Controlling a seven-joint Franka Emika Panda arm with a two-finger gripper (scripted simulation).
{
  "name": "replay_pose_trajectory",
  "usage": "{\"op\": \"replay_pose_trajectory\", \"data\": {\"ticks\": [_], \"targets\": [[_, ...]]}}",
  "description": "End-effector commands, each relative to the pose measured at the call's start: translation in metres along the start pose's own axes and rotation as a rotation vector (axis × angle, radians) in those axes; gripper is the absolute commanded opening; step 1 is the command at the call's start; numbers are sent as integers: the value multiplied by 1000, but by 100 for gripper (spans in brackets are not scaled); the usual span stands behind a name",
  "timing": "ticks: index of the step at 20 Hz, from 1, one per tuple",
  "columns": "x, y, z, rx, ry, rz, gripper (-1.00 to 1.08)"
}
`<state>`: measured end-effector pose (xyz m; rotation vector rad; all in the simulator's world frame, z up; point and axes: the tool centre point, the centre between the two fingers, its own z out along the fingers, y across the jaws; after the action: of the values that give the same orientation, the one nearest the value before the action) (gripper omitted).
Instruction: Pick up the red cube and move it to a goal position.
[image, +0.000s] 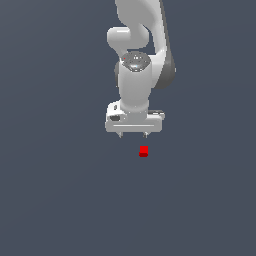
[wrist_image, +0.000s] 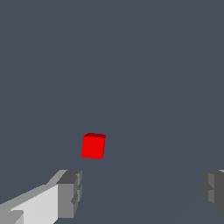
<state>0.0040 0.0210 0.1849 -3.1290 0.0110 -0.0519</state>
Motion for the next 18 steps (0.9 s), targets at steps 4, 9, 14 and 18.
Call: {"op": "replay_pose_trajectory", "data": {"ticks": [4, 9, 14, 18], "targets": [[-1, -1, 3, 0, -1, 2, 100], [-4, -8, 22, -2, -4, 14, 100], [-10, -20, 59, -5, -12, 36, 100], [-15, -33, 97, -8, -19, 60, 100]]}}
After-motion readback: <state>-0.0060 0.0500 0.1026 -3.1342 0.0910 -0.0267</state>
